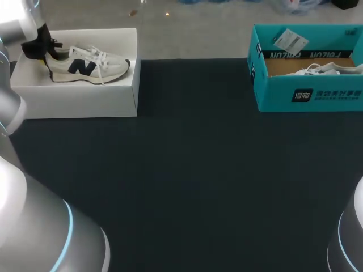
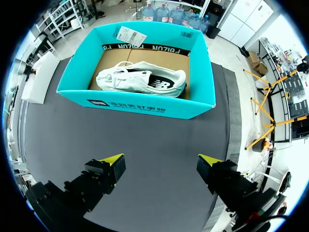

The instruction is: Take the shoe out of the shoebox, open the shoe tongue, remove and reinsert the insole, then place the shoe into the shoebox

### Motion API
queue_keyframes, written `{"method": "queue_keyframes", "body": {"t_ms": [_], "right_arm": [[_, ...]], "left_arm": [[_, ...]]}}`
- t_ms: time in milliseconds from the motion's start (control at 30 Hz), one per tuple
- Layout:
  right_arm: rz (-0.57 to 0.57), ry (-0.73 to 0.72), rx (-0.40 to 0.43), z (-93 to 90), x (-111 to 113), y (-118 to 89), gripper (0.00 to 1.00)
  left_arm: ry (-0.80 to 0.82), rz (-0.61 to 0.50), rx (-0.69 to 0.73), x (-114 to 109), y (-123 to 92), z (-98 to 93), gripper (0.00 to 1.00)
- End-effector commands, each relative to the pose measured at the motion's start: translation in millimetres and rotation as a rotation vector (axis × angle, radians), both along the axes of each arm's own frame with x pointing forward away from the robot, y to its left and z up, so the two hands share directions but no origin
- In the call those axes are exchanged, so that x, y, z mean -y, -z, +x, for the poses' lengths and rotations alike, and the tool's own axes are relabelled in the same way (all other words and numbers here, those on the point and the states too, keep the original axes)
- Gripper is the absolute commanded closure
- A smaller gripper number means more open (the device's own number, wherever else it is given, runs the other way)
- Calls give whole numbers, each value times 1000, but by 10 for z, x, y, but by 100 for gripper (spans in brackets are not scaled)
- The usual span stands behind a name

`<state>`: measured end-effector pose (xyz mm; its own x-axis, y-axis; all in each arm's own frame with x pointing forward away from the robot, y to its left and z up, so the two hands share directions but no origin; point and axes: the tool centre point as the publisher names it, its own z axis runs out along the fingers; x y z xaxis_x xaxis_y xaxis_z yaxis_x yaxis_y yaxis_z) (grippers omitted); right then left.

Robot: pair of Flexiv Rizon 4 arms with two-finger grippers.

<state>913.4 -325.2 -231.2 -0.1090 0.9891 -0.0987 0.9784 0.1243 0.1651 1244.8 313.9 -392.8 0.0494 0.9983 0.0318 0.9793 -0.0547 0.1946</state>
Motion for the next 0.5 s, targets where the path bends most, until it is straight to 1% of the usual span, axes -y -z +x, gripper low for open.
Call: {"method": "queue_keyframes", "body": {"t_ms": [33,500], "right_arm": [[0,0,1,2,0,5,0],[0,0,1,2,0,5,0]], "left_arm": [[-12,11,-382,-25,-56,83,100],[-44,14,-379,7,-471,98,100]]}}
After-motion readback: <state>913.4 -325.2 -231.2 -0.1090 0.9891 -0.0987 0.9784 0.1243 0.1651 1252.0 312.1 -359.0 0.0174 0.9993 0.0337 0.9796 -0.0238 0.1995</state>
